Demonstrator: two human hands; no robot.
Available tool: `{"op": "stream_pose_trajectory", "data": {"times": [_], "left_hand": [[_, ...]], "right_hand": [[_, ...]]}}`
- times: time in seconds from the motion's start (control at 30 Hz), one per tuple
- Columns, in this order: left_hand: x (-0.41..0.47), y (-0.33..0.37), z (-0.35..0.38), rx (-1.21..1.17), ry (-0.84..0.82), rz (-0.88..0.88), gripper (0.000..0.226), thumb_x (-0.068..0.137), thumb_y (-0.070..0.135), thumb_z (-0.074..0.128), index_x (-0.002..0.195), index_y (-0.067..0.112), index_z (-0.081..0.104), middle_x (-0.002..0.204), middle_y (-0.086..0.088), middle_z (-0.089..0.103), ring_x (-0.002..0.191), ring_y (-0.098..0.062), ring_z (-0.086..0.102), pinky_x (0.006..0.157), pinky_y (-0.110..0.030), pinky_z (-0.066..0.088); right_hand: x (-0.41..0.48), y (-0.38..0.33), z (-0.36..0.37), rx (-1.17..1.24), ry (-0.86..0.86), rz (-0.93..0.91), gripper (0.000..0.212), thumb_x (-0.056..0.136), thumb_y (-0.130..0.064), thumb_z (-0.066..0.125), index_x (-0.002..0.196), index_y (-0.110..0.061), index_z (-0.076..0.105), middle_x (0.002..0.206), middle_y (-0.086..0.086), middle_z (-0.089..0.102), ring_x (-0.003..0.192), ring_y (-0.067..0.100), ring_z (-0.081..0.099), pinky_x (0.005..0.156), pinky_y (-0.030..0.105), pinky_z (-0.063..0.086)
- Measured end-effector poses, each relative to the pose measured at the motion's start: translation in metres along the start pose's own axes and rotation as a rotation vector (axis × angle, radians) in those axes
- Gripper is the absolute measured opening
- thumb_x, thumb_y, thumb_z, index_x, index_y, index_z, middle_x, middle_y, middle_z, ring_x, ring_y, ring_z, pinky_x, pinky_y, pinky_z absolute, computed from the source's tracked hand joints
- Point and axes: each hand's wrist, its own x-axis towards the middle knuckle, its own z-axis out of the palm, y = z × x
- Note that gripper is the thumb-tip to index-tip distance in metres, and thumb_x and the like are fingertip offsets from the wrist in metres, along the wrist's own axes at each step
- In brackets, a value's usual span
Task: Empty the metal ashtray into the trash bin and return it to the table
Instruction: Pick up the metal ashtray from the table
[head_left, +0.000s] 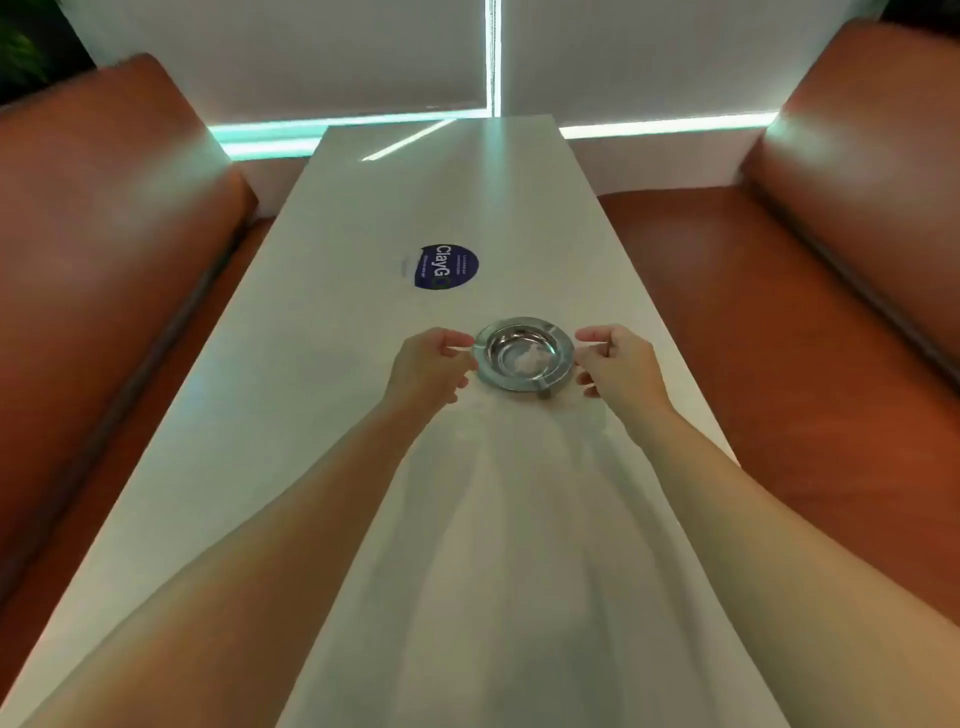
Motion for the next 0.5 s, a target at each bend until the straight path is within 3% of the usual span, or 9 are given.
{"op": "stream_pose_trajectory", "data": {"times": [0.1, 0.17, 0.27, 0.4, 0.5], "left_hand": [[0.026, -0.005, 0.01, 0.018, 0.011, -0.052, 0.032, 0.082, 0.008, 0.051, 0.115, 0.006, 0.056, 0.104, -0.013, 0.061, 0.072, -0.018, 0.056, 0.06, -0.025, 0.05], [0.041, -0.013, 0.017, -0.006, 0.0, -0.122, 0.038, 0.083, 0.008, 0.052, 0.121, 0.005, 0.051, 0.113, -0.016, 0.058, 0.08, -0.022, 0.055, 0.07, -0.033, 0.053], [0.057, -0.021, 0.026, -0.046, 0.001, -0.192, 0.044, 0.084, 0.006, 0.053, 0.127, 0.001, 0.045, 0.116, -0.019, 0.059, 0.081, -0.024, 0.057, 0.081, -0.038, 0.054], [0.066, -0.024, 0.035, -0.147, 0.0, -0.209, 0.037, 0.082, -0.005, 0.051, 0.119, -0.002, 0.053, 0.079, -0.01, 0.063, 0.063, -0.018, 0.06, 0.062, -0.026, 0.057], [0.064, -0.022, 0.033, -0.162, -0.005, -0.192, 0.035, 0.081, -0.007, 0.051, 0.115, -0.001, 0.057, 0.072, -0.006, 0.062, 0.061, -0.016, 0.06, 0.067, -0.029, 0.055]], "right_hand": [[0.027, 0.011, 0.009, -0.05, 0.019, 0.053, 0.021, 0.082, -0.009, 0.055, 0.102, -0.014, 0.061, 0.095, 0.006, 0.062, 0.078, 0.02, 0.06, 0.07, 0.035, 0.054], [0.041, 0.021, 0.016, -0.092, 0.019, 0.09, 0.025, 0.08, -0.01, 0.056, 0.105, -0.014, 0.061, 0.097, 0.004, 0.06, 0.089, 0.02, 0.058, 0.08, 0.034, 0.051], [0.054, 0.027, 0.02, -0.139, 0.014, 0.084, 0.028, 0.08, -0.01, 0.057, 0.108, -0.012, 0.059, 0.095, -0.001, 0.057, 0.087, 0.015, 0.054, 0.074, 0.023, 0.04], [0.064, 0.025, 0.019, -0.051, -0.053, 0.161, 0.038, 0.079, -0.002, 0.057, 0.116, -0.011, 0.053, 0.095, 0.004, 0.061, 0.066, 0.017, 0.059, 0.051, 0.022, 0.049], [0.06, 0.024, 0.014, 0.017, -0.068, 0.206, 0.049, 0.079, 0.003, 0.057, 0.126, -0.008, 0.048, 0.097, 0.007, 0.061, 0.054, 0.015, 0.056, 0.045, 0.022, 0.052]]}}
